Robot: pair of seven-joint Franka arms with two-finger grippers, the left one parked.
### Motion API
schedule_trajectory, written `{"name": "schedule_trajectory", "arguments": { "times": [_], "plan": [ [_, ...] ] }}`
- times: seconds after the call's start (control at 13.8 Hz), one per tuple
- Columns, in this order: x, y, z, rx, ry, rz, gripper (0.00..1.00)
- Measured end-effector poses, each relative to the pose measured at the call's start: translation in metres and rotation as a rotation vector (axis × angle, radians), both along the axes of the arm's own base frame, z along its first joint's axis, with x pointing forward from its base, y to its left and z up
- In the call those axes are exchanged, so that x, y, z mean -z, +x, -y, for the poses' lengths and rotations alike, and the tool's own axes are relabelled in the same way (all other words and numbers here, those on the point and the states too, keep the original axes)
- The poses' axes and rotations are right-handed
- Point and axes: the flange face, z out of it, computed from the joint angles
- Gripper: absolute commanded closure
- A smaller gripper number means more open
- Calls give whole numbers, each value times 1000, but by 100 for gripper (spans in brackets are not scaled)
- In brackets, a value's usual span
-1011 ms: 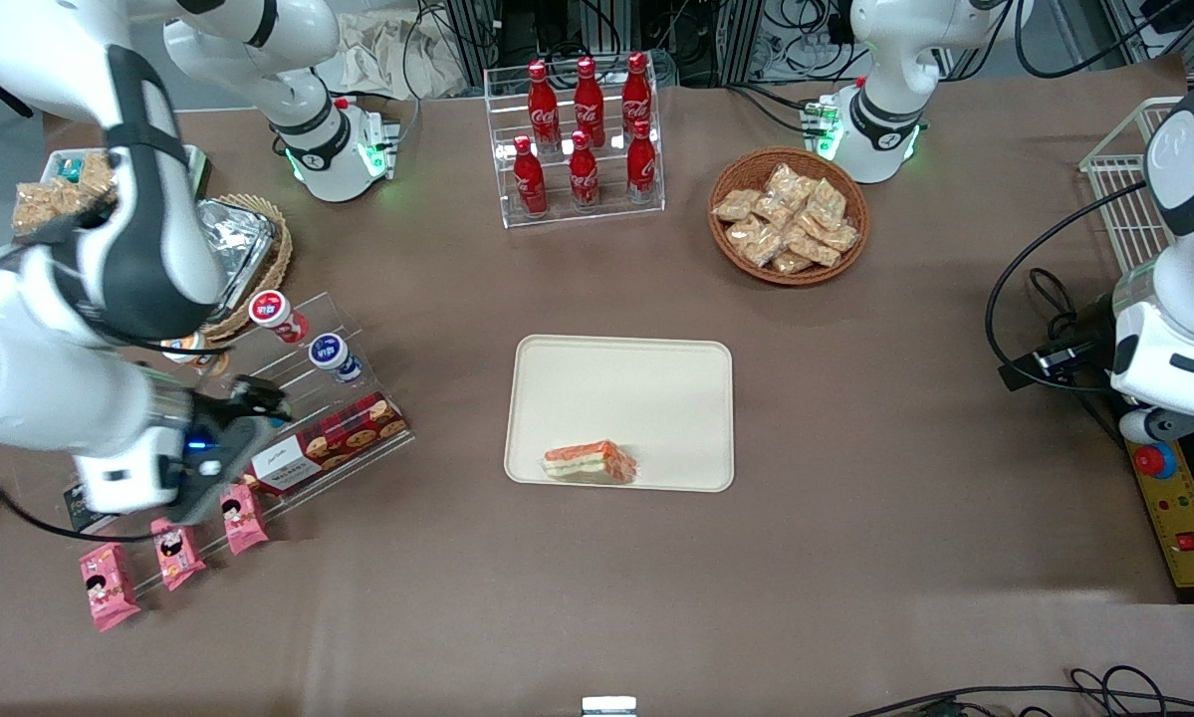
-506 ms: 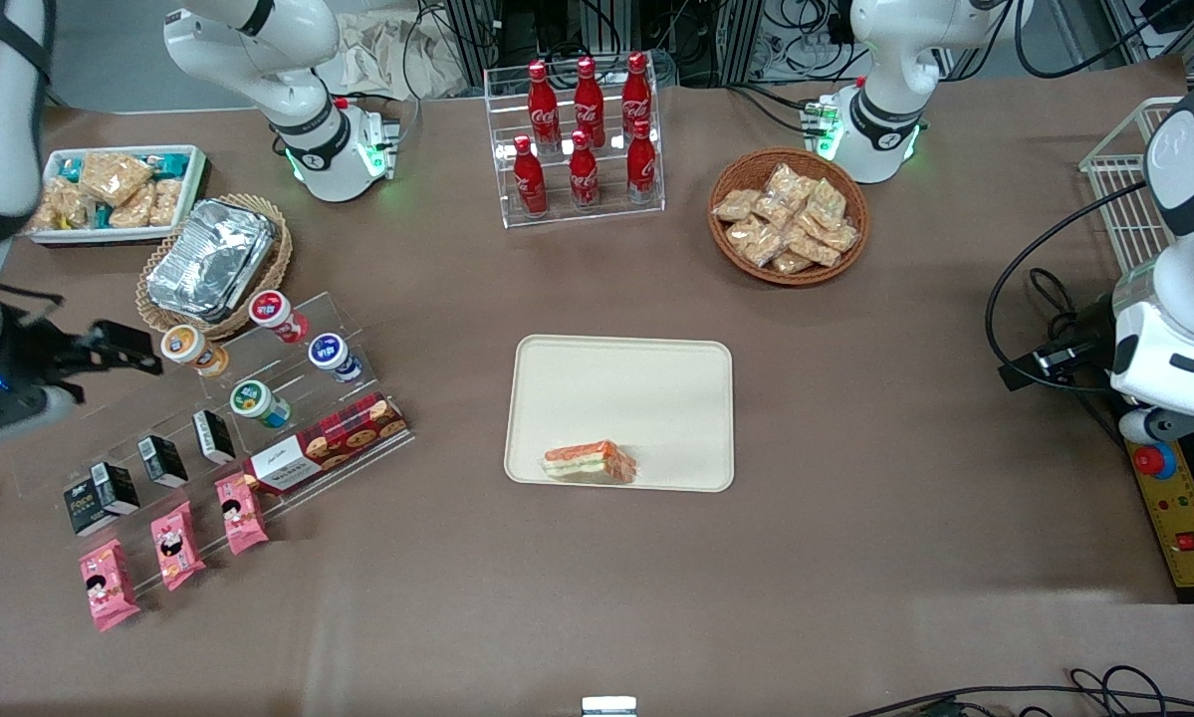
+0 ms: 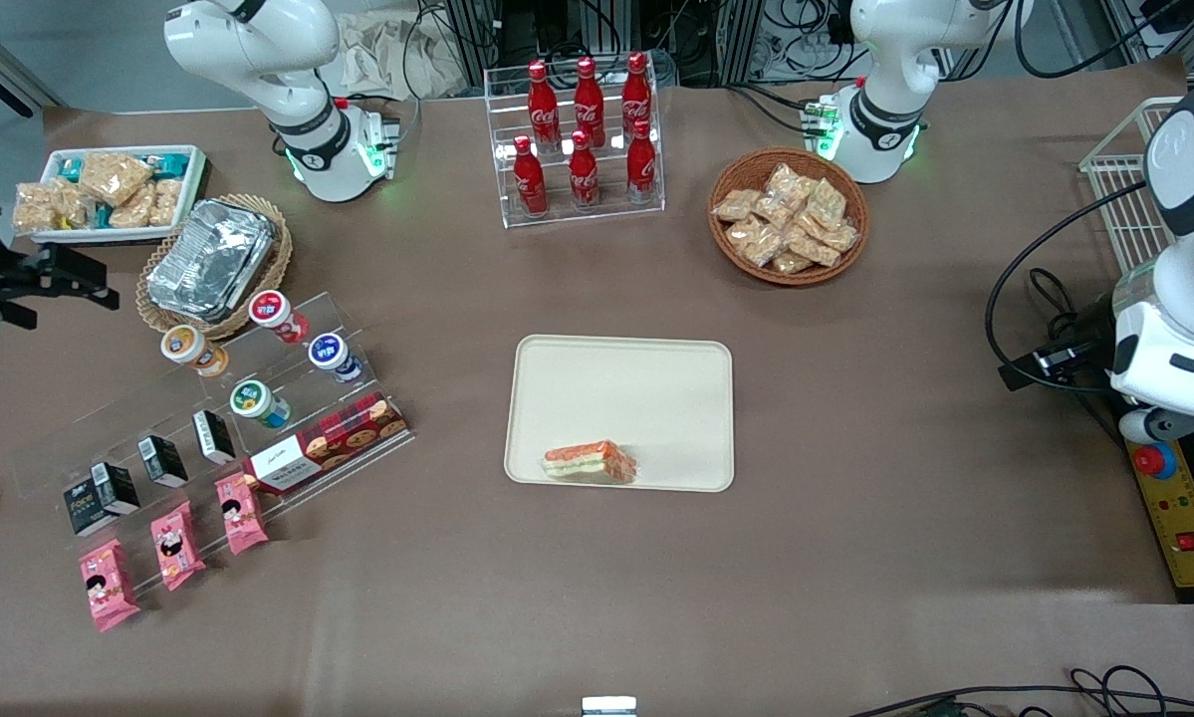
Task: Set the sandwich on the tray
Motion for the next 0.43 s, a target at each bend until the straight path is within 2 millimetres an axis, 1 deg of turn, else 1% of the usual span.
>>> {"name": "schedule_trajectory", "arguments": {
  "times": [0.07,0.14,0.43],
  "plan": [
    [-1,0,-6,-4,-7,2,0],
    [-1,-1,-7,-4,-10,1,0],
    [1,-3,4,16,-9,-17,0]
  ]
}}
